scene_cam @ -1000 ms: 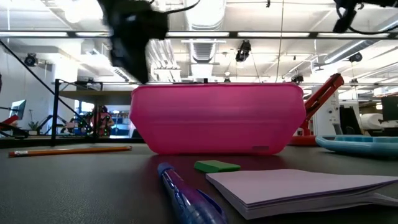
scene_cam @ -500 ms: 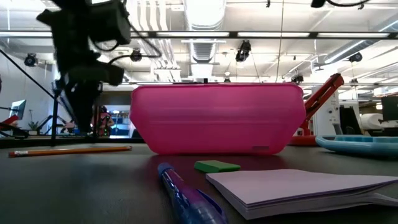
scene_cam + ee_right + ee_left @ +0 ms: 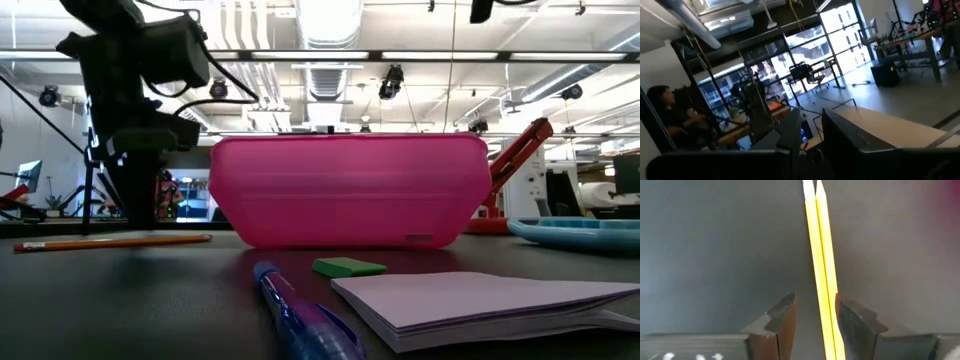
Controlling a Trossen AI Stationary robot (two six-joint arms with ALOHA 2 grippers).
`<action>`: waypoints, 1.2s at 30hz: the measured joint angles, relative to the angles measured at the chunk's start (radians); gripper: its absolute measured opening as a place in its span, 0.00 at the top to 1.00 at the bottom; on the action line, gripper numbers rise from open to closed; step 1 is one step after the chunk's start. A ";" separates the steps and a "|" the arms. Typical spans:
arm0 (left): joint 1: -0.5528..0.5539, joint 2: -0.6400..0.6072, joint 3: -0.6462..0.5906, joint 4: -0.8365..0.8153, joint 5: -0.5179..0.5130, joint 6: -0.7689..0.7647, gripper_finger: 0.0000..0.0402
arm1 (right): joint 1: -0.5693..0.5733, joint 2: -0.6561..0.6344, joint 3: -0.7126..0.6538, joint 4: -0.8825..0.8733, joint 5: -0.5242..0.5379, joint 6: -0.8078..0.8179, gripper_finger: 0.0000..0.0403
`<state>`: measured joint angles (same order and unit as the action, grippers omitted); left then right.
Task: Pack school essentials
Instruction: Put the orange pencil into the pink supply box
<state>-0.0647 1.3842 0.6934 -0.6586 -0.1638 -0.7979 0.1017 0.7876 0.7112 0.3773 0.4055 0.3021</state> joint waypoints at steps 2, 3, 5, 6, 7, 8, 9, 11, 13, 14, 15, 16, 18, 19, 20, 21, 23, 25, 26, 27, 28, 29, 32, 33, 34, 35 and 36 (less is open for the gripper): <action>0.000 0.022 -0.001 0.003 0.000 0.001 0.70 | 0.000 0.000 0.004 0.001 0.006 0.000 0.83; 0.000 0.036 -0.002 0.002 -0.004 0.000 0.70 | 0.000 -0.002 0.004 -0.005 0.008 0.000 0.83; 0.000 0.053 0.001 0.002 -0.012 0.001 0.70 | 0.000 -0.004 0.001 -0.017 0.006 0.000 0.83; 0.000 0.061 0.001 0.001 -0.017 0.001 0.70 | 0.001 -0.005 0.001 -0.013 0.006 0.000 0.83; 0.000 0.069 -0.002 0.006 -0.021 0.001 0.70 | 0.001 -0.009 0.001 -0.006 0.006 0.000 0.83; 0.000 0.077 0.002 0.007 -0.021 -0.001 0.70 | 0.001 -0.012 0.002 -0.004 0.007 0.000 0.83; 0.000 0.078 -0.002 0.022 -0.023 0.003 0.70 | 0.000 -0.013 0.002 -0.003 0.007 0.001 0.83; 0.000 0.080 -0.004 0.030 -0.024 0.003 0.70 | 0.000 -0.006 0.002 -0.003 0.007 0.005 0.83; 0.000 0.080 -0.011 0.048 -0.023 0.018 0.70 | 0.000 0.003 0.002 -0.007 0.007 0.012 0.83; 0.000 0.080 -0.012 0.050 -0.022 0.019 0.70 | 0.000 0.007 0.002 -0.013 0.007 0.013 0.83; 0.000 0.079 -0.012 0.050 -0.022 0.019 0.70 | 0.001 0.011 0.002 -0.014 0.007 0.013 0.83; 0.000 0.079 -0.012 0.051 -0.022 0.020 0.70 | 0.001 0.016 0.002 -0.010 0.006 0.013 0.83; 0.000 0.079 -0.012 0.052 -0.021 0.020 0.70 | 0.000 0.021 0.002 -0.005 0.007 0.023 0.83; 0.000 0.079 -0.012 0.052 -0.021 0.021 0.71 | 0.000 0.027 0.002 -0.005 0.007 0.033 0.83; 0.000 0.079 -0.012 0.052 -0.020 0.022 0.72 | 0.000 0.033 0.002 -0.005 0.007 0.039 0.83; 0.001 0.079 -0.012 0.052 -0.019 0.025 0.73 | 0.000 0.035 0.002 -0.007 0.007 0.040 0.83; 0.004 0.079 -0.013 0.054 -0.014 0.029 0.79 | 0.000 0.043 0.002 -0.010 0.007 0.040 0.83; 0.004 0.079 -0.016 0.058 -0.011 0.029 0.85 | 0.000 0.044 0.002 -0.008 0.007 0.043 0.83; 0.004 0.079 -0.018 0.060 -0.010 0.029 0.89 | 0.000 0.044 0.002 -0.006 0.007 0.045 0.83; 0.004 0.079 -0.020 0.062 -0.010 0.028 0.93 | 0.000 0.044 0.002 -0.005 0.007 0.046 0.83; 0.004 0.079 -0.022 0.062 -0.010 0.026 0.96 | 0.000 0.045 0.002 -0.006 0.007 0.046 0.83; 0.004 0.079 -0.024 0.061 -0.010 0.023 0.98 | 0.000 0.045 0.002 -0.006 0.007 0.046 0.83; 0.004 0.069 -0.022 0.060 -0.011 0.026 0.97 | 0.000 0.040 0.002 -0.006 0.007 0.046 0.83; 0.004 0.063 -0.020 0.058 -0.011 0.027 0.97 | 0.000 0.039 0.002 -0.006 0.007 0.047 0.83; 0.005 0.052 -0.020 0.056 -0.010 0.028 0.97 | 0.000 0.038 0.002 -0.005 0.007 0.046 0.83; 0.005 0.040 -0.019 0.049 -0.010 0.029 0.98 | 0.000 0.037 0.002 -0.005 0.007 0.046 0.83; 0.005 0.026 -0.016 0.036 -0.010 0.029 0.98 | 0.000 0.037 0.002 -0.005 0.007 0.047 0.83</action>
<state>-0.0597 1.4100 0.6774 -0.6226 -0.1743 -0.7689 0.1020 0.8246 0.7128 0.3721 0.4122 0.3488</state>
